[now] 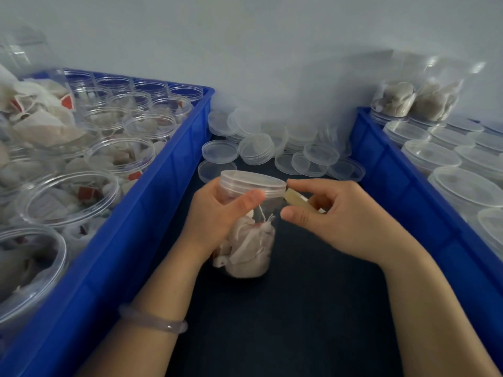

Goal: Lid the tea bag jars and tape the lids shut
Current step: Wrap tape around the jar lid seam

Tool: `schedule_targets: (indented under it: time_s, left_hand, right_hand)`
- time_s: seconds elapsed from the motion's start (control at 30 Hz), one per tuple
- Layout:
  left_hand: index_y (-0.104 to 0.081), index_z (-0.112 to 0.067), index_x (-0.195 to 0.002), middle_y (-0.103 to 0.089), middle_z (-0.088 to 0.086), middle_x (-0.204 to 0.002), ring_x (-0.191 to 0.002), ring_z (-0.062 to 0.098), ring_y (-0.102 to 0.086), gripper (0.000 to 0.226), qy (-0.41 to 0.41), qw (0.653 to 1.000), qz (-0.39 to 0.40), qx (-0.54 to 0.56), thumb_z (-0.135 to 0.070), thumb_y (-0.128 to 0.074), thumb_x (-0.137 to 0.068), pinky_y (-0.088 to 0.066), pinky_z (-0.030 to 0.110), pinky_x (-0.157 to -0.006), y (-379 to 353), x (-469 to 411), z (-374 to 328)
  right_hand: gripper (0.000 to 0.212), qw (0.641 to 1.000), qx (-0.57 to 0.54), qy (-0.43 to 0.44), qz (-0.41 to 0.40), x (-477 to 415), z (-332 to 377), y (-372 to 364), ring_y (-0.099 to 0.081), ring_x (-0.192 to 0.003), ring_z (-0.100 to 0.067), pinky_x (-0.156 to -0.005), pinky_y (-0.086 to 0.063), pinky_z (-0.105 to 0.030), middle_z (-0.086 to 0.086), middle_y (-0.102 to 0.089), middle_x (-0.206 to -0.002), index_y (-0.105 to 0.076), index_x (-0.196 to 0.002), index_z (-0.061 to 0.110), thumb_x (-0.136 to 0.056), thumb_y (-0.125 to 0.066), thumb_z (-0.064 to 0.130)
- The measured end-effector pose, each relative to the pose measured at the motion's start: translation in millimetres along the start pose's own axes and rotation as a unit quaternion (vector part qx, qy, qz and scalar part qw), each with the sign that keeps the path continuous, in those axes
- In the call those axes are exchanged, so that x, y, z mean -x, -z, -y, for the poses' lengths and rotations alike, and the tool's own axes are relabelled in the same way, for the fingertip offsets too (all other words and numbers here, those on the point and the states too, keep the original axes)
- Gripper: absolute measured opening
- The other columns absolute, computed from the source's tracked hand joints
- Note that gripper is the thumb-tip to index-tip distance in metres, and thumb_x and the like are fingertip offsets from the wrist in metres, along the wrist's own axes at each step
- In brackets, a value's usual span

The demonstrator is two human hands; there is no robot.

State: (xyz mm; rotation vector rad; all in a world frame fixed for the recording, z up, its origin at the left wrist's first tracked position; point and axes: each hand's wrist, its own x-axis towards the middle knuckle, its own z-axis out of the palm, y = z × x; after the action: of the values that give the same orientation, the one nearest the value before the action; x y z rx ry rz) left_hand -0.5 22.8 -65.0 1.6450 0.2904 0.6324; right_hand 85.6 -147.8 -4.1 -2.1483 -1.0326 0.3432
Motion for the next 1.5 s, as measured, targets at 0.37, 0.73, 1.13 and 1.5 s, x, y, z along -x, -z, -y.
schedule_targets:
  time_s: [0.37, 0.73, 1.13, 1.5]
  left_hand:
    - [-0.061, -0.015, -0.114, -0.071, 0.004, -0.107, -0.104, 0.02, -0.066, 0.087, 0.018, 0.98, 0.175, 0.089, -0.071, -0.076, -0.049, -0.053, 0.026, -0.083, 11, 1, 5]
    - [-0.04, -0.041, -0.126, -0.055, -0.022, -0.118, -0.107, -0.015, -0.051, 0.096, -0.02, 0.997, 0.028, -0.074, -0.061, -0.08, -0.042, -0.04, -0.001, -0.076, 1, 1, 8]
    - [-0.061, -0.026, -0.107, -0.072, -0.013, -0.102, -0.097, 0.006, -0.067, 0.076, -0.017, 0.998, 0.06, 0.007, -0.071, -0.077, -0.048, -0.051, 0.015, -0.076, 11, -1, 6]
    - [-0.027, -0.028, -0.146, -0.057, -0.022, -0.114, -0.105, -0.02, -0.051, 0.136, -0.005, 0.995, 0.07, -0.077, -0.071, -0.079, -0.028, -0.04, -0.001, -0.079, 13, 0, -2]
  right_hand:
    - [0.055, 0.976, -0.147, -0.021, 0.162, -16, -8, 3, -0.044, -0.049, -0.005, -0.047, -0.041, -0.018, 0.002, -0.061, -0.075, -0.06, -0.111, 0.054, -0.058, -0.07, 0.056]
    - [0.066, 0.994, -0.081, 0.034, 0.061, -12, -11, -20, -0.061, -0.096, 0.005, -0.075, -0.051, -0.02, 0.024, -0.063, -0.111, -0.05, -0.129, 0.044, -0.069, -0.073, 0.054]
    - [0.088, 1.0, -0.019, -0.016, 0.007, -7, -1, -1, -0.054, -0.051, -0.002, -0.052, -0.045, -0.019, -0.001, -0.067, -0.075, -0.052, -0.131, 0.043, -0.05, -0.053, 0.077]
    - [0.062, 1.0, -0.022, 0.016, -0.013, -6, -15, -19, -0.06, -0.099, -0.002, -0.086, -0.05, -0.027, 0.022, -0.067, -0.104, -0.053, -0.12, 0.058, -0.061, -0.047, 0.077]
